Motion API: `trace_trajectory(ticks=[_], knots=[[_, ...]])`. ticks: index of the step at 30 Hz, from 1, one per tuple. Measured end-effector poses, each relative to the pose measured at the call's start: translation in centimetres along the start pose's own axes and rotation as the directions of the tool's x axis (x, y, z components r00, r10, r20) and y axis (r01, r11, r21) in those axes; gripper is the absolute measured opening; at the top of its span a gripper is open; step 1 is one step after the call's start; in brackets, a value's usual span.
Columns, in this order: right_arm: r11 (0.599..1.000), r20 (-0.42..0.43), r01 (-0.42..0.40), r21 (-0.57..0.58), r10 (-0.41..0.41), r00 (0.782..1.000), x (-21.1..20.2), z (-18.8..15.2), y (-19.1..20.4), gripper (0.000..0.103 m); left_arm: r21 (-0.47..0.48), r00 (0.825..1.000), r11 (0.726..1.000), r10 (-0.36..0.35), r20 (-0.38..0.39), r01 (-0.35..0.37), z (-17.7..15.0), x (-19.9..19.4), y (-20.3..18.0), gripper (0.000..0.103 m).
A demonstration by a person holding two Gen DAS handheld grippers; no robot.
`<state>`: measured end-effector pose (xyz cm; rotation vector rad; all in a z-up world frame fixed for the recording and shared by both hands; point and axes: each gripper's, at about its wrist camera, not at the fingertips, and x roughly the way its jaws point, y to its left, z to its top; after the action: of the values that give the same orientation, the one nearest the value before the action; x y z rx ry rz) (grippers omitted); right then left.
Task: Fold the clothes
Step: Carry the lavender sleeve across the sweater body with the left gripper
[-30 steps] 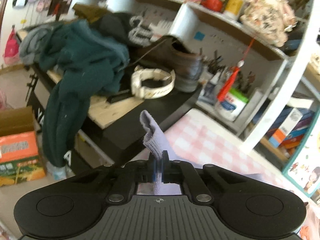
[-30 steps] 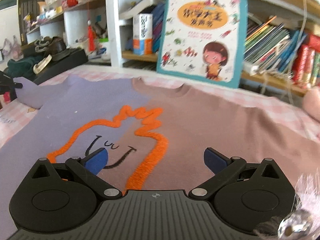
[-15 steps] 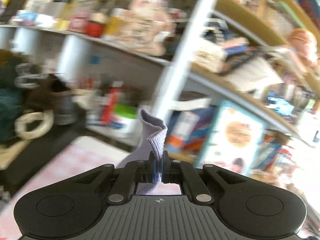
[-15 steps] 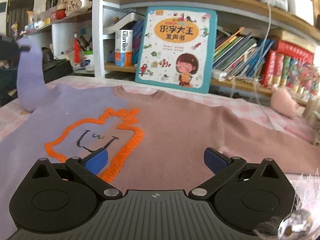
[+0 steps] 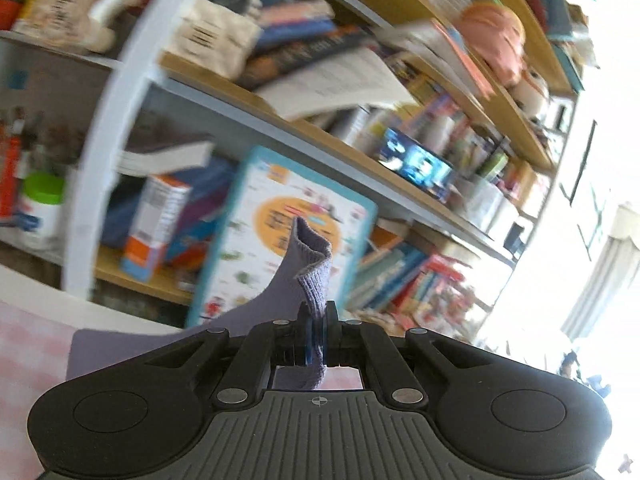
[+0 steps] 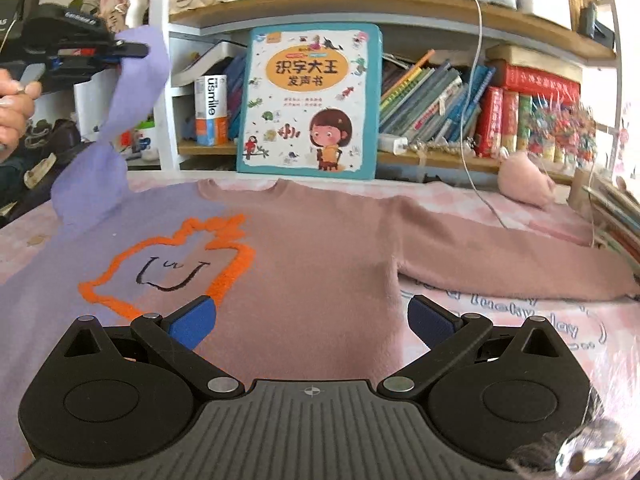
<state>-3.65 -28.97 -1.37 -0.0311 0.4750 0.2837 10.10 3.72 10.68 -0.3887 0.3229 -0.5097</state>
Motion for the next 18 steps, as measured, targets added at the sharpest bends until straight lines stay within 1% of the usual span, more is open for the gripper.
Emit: trace_trajectory(ticks=[4, 8, 10, 15, 18], knots=[[1.0, -0.015, 0.002, -0.018, -0.002, 1.0, 0.3, 0.0, 0.4, 0.103, 0.011, 0.998, 0.999, -0.038, -0.046, 0.038, -0.5, 2.6, -1.9, 0.003], [0.999, -0.027, -0.002, -0.042, 0.001, 1.0, 0.4, -0.1, 0.8, 0.103, 0.018, 0.993, 0.999, -0.041, -0.11, 0.044, -1.7, 5.2, -3.0, 0.003], [0.999, -0.036, 0.0, -0.038, -0.001, 0.999, 0.6, -0.1, 0.7, 0.103, 0.018, 0.988, 0.999, -0.043, -0.148, 0.046, -2.6, 6.6, -3.3, 0.003], [1.0, -0.049, -0.001, 0.013, 0.001, 0.999, 0.8, -0.1, -0.1, 0.103, 0.004, 0.971, 0.999, -0.039, -0.234, 0.041, -5.1, 9.1, -3.2, 0.003], [0.999, -0.064, -0.005, 0.039, 0.007, 0.998, 1.0, -0.1, -0.5, 0.103, 0.003, 0.962, 0.999, -0.051, -0.27, 0.054, -6.5, 9.8, -3.4, 0.004]])
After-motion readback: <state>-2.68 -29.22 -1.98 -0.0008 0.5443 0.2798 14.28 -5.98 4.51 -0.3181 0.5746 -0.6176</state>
